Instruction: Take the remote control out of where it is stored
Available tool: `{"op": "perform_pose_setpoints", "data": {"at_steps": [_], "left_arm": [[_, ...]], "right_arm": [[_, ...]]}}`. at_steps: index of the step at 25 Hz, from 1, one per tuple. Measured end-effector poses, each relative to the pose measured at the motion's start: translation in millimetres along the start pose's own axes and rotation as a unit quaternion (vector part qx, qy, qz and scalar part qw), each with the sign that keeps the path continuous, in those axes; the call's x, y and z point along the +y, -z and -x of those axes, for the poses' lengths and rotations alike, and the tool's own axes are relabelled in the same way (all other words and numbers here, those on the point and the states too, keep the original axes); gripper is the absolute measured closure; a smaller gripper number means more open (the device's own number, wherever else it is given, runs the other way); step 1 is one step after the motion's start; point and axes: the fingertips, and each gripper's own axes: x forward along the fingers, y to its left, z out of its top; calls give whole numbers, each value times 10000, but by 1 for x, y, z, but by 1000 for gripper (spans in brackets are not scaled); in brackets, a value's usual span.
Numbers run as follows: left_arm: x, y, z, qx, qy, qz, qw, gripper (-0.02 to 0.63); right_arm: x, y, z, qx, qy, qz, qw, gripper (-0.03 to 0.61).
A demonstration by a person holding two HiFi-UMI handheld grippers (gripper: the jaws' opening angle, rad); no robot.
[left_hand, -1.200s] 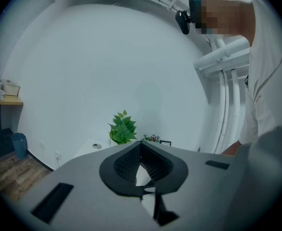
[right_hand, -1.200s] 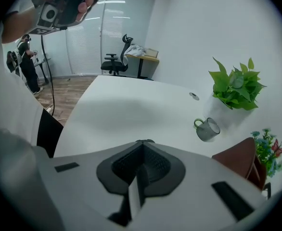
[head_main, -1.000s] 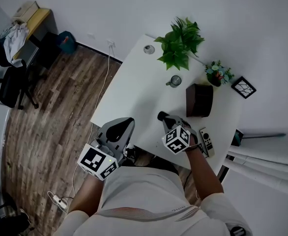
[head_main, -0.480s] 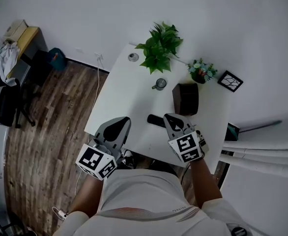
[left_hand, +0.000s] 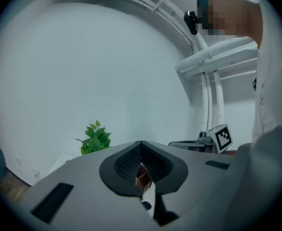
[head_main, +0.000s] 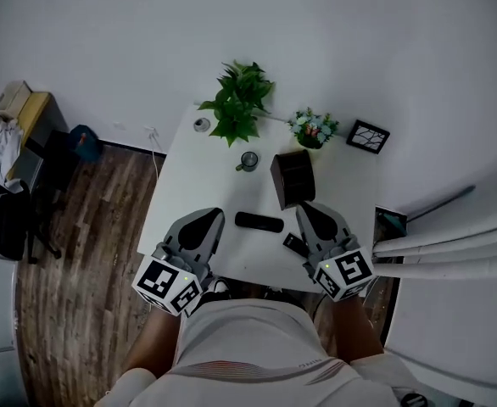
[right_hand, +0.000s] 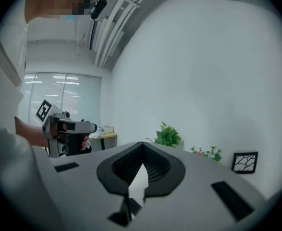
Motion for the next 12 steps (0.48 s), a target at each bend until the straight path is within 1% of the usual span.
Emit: {"op": "perform_pose_setpoints", "data": {"at_steps": [3, 5, 9, 12], "left_arm": [[-11, -6, -9, -21, 135, -111, 9998, 606], [-17, -9, -13, -25, 210, -168, 9996, 606], [-28, -10, -19, -12, 314, -273, 9991, 606], [-32, -10, -19, 7, 345, -310, 9989, 606]], "right_arm": [[-10, -17, 22, -296, 232, 39, 9993, 565], [-16, -23, 32, -385, 348, 98, 9986, 565], [-25, -21, 42, -332, 560, 96, 9978, 565], [-27, -18, 45, -297, 593, 103, 9977, 565]]}}
